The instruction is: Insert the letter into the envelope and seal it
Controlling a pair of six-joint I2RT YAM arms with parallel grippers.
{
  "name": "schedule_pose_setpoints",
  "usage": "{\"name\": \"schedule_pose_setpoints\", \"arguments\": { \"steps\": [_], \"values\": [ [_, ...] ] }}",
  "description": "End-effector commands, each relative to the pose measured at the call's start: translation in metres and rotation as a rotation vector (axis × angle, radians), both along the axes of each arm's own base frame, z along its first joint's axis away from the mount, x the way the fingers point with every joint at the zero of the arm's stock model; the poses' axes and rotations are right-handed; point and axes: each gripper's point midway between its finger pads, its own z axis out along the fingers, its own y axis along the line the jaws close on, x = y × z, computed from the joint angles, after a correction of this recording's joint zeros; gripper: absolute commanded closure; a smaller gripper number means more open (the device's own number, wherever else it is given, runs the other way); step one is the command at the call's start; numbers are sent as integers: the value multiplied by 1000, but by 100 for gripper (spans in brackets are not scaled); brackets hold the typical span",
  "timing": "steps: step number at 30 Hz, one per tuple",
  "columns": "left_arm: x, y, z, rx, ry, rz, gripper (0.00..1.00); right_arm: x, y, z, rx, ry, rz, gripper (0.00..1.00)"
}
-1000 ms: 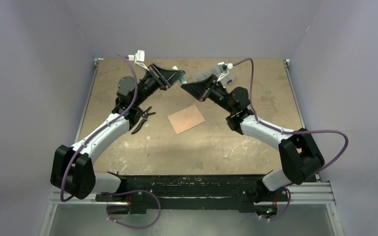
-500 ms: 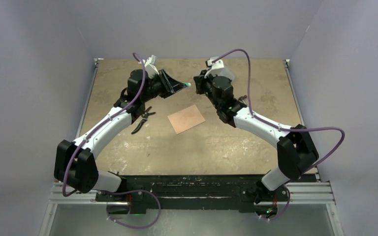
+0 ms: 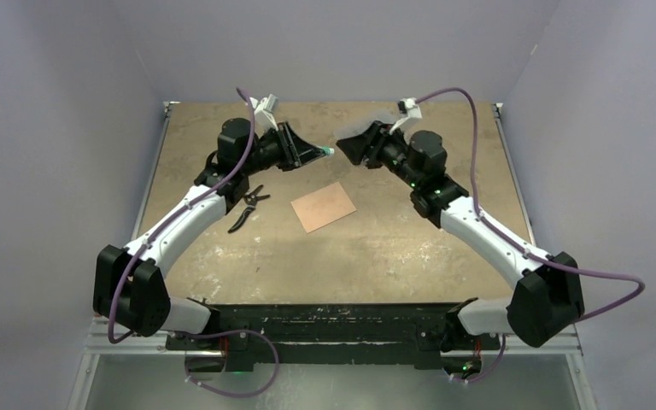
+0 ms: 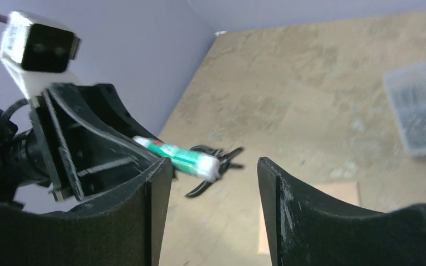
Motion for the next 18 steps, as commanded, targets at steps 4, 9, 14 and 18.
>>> {"name": "schedule_pose_setpoints", "arguments": {
  "steps": [4, 9, 14, 18],
  "values": [
    [-38, -5, 76, -72, -355, -243, 100, -71, -1, 31, 625, 247, 291, 34],
    [-53, -4, 88, -79, -493, -293, 100, -91, -1, 53, 847, 299, 443, 33],
    [-54, -3, 92, -61, -569, -296, 100, -112, -7, 73, 996, 315, 595, 33],
    [-56, -6, 94, -79, -589, -321, 100, -115, -3, 75, 988, 339, 638, 32]
  ]
}}
